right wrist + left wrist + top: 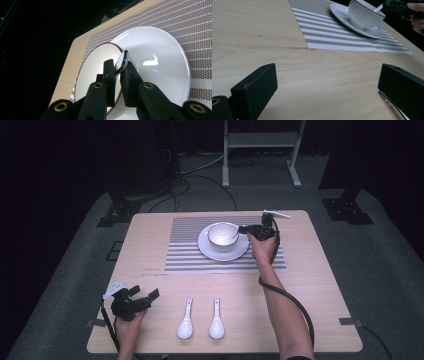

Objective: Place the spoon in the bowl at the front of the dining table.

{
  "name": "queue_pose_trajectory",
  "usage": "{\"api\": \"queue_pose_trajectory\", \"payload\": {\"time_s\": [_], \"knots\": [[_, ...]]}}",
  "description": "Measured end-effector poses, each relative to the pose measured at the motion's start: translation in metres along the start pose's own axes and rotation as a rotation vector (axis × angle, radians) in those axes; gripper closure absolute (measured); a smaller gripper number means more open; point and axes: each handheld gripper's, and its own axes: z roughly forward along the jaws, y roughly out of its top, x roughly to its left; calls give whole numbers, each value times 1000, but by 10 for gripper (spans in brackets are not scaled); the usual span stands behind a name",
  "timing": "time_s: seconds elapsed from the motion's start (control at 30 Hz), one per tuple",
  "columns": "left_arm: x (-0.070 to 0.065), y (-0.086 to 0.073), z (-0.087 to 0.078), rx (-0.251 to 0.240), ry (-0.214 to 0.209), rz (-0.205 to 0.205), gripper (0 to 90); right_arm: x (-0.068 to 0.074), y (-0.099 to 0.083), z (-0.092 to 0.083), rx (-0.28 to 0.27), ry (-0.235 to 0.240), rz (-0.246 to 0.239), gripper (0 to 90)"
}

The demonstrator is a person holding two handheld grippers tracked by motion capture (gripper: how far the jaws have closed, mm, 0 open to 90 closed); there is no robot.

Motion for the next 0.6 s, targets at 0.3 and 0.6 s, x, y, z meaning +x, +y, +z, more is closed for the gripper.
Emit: {"api": "queue_pose_trajectory", "payload": {"time_s": [0.3,0.6], "knots": [[0,0,0,0,1,0,11,-4,0,-1,0,-2,9,796],[0,0,0,1,2,1,10,-9,-4,-2,5,8,24,768]]}}
